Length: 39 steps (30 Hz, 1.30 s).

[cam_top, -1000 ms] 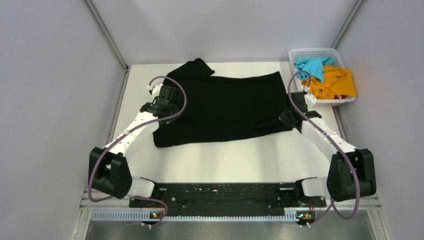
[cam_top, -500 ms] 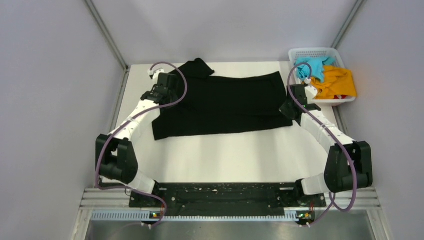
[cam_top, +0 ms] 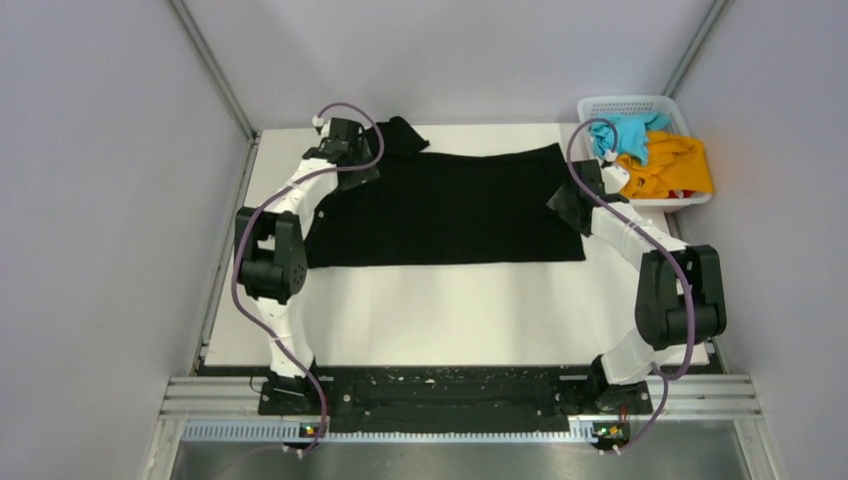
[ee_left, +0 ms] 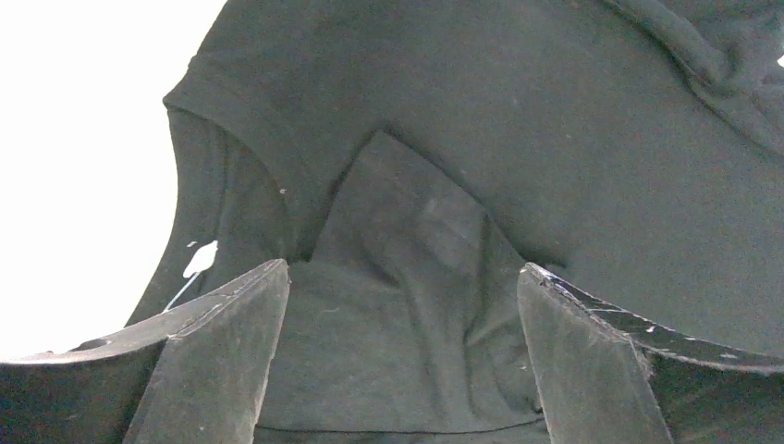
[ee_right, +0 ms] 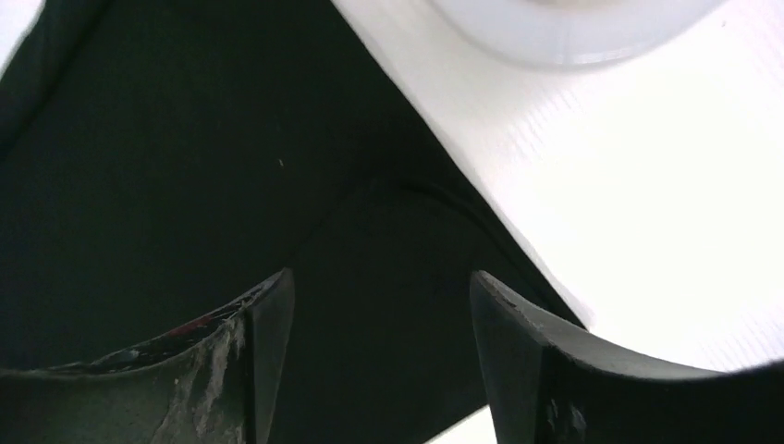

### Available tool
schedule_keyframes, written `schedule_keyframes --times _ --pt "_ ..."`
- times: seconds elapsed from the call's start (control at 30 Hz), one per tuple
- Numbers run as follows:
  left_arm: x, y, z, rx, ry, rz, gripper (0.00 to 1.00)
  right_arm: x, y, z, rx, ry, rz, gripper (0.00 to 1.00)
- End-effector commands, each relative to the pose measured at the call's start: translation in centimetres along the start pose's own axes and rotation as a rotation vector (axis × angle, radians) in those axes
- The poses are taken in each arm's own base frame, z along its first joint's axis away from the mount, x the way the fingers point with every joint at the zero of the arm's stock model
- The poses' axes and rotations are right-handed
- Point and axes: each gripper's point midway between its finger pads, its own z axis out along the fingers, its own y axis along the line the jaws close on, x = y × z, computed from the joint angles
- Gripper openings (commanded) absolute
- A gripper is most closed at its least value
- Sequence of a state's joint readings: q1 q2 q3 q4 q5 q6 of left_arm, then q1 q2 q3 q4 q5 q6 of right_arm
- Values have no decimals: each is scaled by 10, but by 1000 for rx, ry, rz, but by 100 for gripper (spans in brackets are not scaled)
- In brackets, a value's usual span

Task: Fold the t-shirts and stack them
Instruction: Fold the flattened tshirt in 1/3 of the way

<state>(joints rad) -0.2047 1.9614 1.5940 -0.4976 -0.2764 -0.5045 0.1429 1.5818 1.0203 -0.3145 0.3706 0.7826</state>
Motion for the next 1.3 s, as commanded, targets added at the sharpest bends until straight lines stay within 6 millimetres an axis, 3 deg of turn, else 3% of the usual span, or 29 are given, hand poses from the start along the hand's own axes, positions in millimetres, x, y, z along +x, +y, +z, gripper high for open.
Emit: schedule_keyframes --times 0.0,0.1,0.23,0.4,0.6,0.77,0.93,1.13,1.27 --pt "-44 5 -23 0 -73 -51 99 -50 21 -8 -18 -125 59 74" --pt "-46 -2 -39 57 -75 -58 99 -50 26 -14 -54 -105 24 87" --pt "-16 -9 -49 161 -3 -52 99 -11 43 -16 -198 22 -76 96" --pt "31 3 -33 163 88 -73 99 50 70 -7 -323 163 -293 99" --pt "63 5 -7 196 191 -118 99 73 77 10 -306 175 -352 99" --pt "100 21 4 171 286 -177 99 100 49 17 -254 232 -382 99" --pt "144 50 -8 73 373 -201 99 134 11 2 -204 327 -404 98" --pt "200 91 -58 -30 451 -266 99 162 -40 -37 -143 439 -396 99" --pt "224 107 -87 -46 459 -321 99 180 -65 -66 -143 518 -370 99"
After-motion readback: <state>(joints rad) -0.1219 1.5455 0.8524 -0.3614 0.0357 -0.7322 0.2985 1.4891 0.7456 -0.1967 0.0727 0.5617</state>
